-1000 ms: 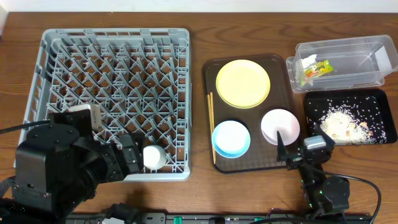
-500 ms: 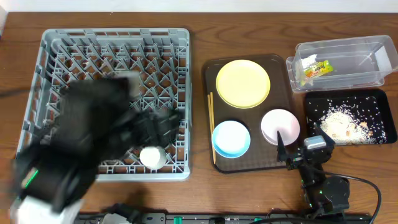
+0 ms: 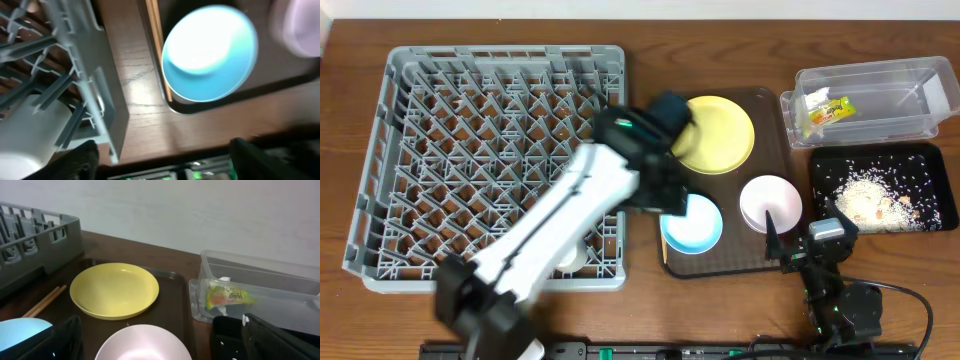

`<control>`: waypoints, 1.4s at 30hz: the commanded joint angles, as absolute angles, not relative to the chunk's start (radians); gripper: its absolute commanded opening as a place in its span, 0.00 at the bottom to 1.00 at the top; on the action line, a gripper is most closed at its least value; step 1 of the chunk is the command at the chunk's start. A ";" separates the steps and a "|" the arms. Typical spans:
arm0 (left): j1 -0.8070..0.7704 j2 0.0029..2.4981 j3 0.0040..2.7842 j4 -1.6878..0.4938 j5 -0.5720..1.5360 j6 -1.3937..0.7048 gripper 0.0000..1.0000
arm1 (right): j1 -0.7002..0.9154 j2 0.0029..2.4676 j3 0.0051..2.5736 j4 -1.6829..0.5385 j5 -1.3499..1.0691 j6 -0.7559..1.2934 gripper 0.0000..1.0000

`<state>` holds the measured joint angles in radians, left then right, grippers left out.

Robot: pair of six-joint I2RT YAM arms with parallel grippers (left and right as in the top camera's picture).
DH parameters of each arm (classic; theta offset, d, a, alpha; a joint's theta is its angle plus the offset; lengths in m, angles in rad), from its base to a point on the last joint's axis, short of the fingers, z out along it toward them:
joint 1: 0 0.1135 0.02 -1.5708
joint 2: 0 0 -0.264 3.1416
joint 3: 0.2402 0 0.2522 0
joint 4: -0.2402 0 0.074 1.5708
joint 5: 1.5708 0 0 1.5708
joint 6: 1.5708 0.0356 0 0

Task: Sort waste into correct bins and load items into the dishwasher
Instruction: 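Move the left gripper to the light-blue bowl and grasp its rim, then carry the blue bowl over the dish rack and set it down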

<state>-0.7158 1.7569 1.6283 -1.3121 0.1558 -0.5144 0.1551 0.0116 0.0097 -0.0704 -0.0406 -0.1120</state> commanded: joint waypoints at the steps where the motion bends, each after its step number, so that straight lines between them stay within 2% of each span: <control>1: -0.778 1.816 1.624 -1.324 0.003 -0.606 0.79 | 0.143 0.005 0.005 -0.071 -0.031 -0.102 0.99; 6: -0.788 1.861 1.567 -1.271 -0.031 -0.657 0.76 | 0.143 0.005 0.005 -0.071 -0.031 -0.102 0.99; 14: -0.784 1.861 1.361 -1.040 0.086 -0.576 0.74 | 0.143 0.005 0.005 -0.071 -0.031 -0.102 0.99; 17: -0.784 1.861 1.339 -0.989 0.086 -0.552 0.64 | 0.143 0.005 0.005 -0.071 -0.031 -0.102 0.99; 19: -0.784 1.862 1.337 -0.958 0.086 -0.537 0.50 | 0.143 0.005 0.005 -0.070 -0.031 -0.102 0.99; 22: -0.785 1.863 1.332 -0.914 0.086 -0.535 0.37 | 0.143 0.005 0.005 -0.071 -0.031 -0.102 0.99; 34: -0.785 1.863 1.220 -0.818 0.086 -0.536 0.36 | 0.143 0.005 0.005 -0.071 -0.031 -0.102 0.99; 36: -0.785 1.863 1.217 -0.809 0.087 -0.536 0.27 | 0.143 0.005 0.005 -0.071 -0.031 -0.102 0.99; 39: -0.785 1.862 1.219 -0.797 0.098 -0.536 0.06 | 0.143 0.005 0.005 -0.071 -0.031 -0.102 0.99; 42: -0.784 1.859 1.227 -0.791 0.128 -0.539 0.06 | 0.143 0.005 0.005 -0.071 -0.031 -0.102 0.99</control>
